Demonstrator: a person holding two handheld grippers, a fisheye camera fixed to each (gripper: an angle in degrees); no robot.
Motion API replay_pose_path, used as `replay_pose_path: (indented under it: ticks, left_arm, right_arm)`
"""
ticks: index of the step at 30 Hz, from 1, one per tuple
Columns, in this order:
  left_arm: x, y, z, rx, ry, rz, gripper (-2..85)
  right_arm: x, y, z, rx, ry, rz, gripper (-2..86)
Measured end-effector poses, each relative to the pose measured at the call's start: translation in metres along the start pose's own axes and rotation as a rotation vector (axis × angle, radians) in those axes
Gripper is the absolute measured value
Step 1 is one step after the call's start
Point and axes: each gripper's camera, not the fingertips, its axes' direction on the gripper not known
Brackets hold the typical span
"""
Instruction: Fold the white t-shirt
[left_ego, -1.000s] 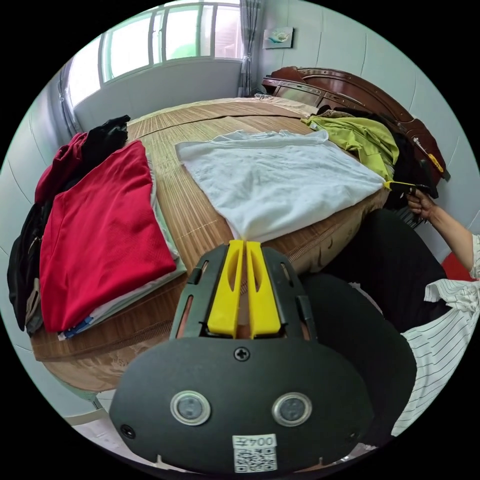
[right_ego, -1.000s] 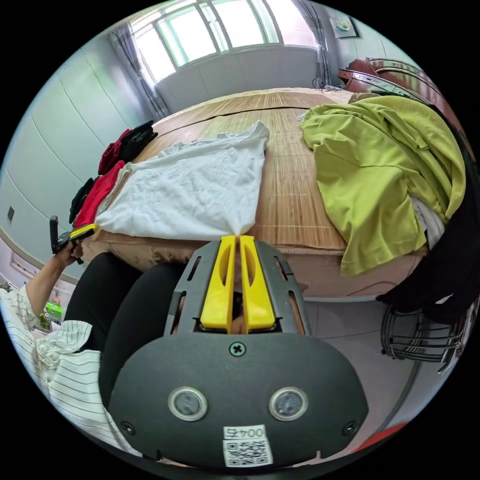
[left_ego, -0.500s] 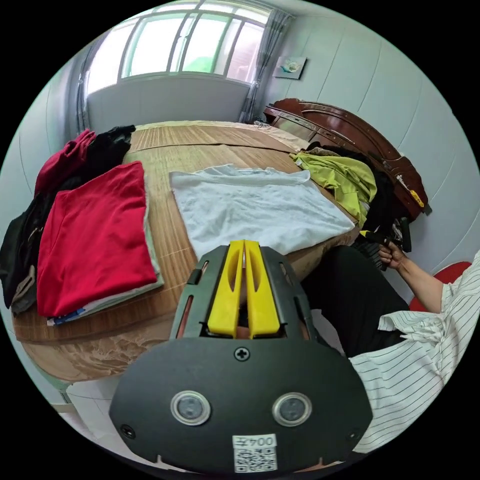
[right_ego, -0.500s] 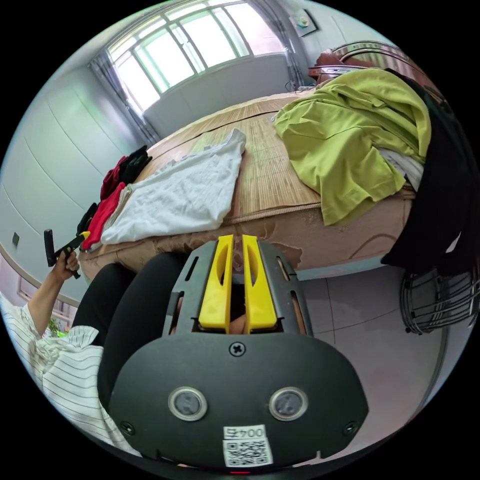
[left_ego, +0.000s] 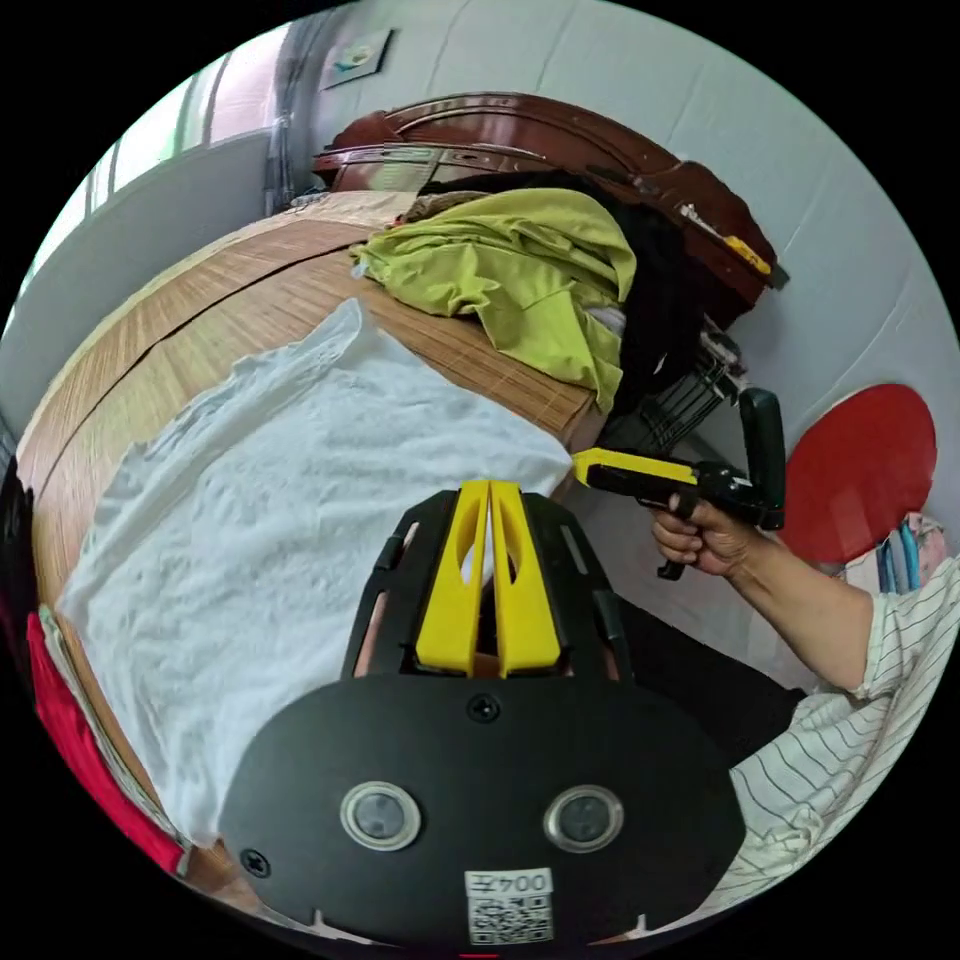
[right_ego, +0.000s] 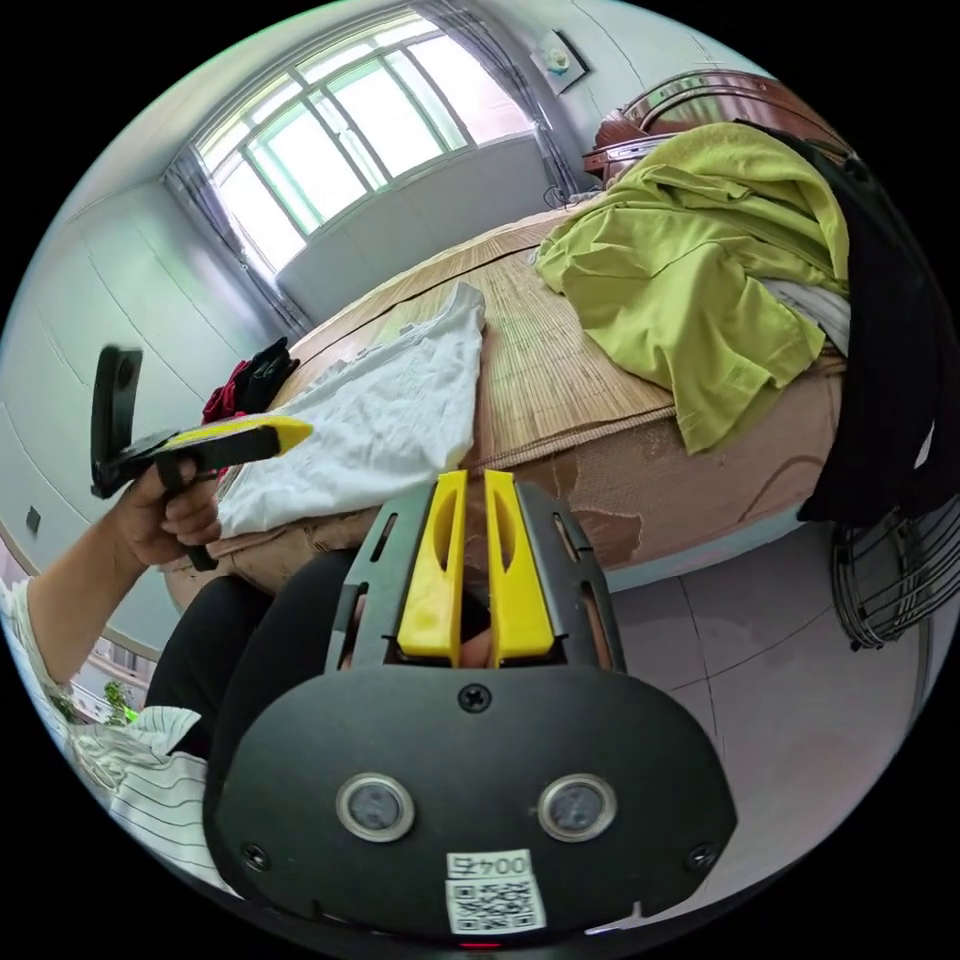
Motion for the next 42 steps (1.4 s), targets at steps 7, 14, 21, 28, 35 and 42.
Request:
replay_pose_path:
  ticks: [7,14,21,28,35,42]
  left_arm:
    - [0.025,-0.061,0.066,-0.071,0.045,0.025,0.6]
    - [0.011,-0.085,0.115,-0.156,0.062,-0.072,0.6]
    - [-0.003,-0.105,0.137,-0.138,0.151,-0.193,0.6]
    - [0.0,-0.126,0.154,-0.146,0.155,-0.199,0.5]
    - [0.003,-0.144,0.167,-0.141,0.158,-0.202,0.5]
    - [0.001,-0.154,0.179,-0.124,0.182,-0.216,0.5]
  right_arm:
    - [-0.033,-0.006,0.007,-0.006,0.021,-0.135,5.0]
    - [-0.068,0.003,0.026,-0.038,0.037,-0.266,6.1]
    - [-0.107,0.004,0.048,-0.12,0.071,-0.495,5.4]
    - [-0.131,0.001,0.068,-0.234,0.062,-0.66,4.9]
    - [-0.127,-0.009,0.088,-0.277,0.023,-0.588,-0.1]
    - [-0.064,-0.005,0.064,-0.168,-0.017,-0.289,0.5]
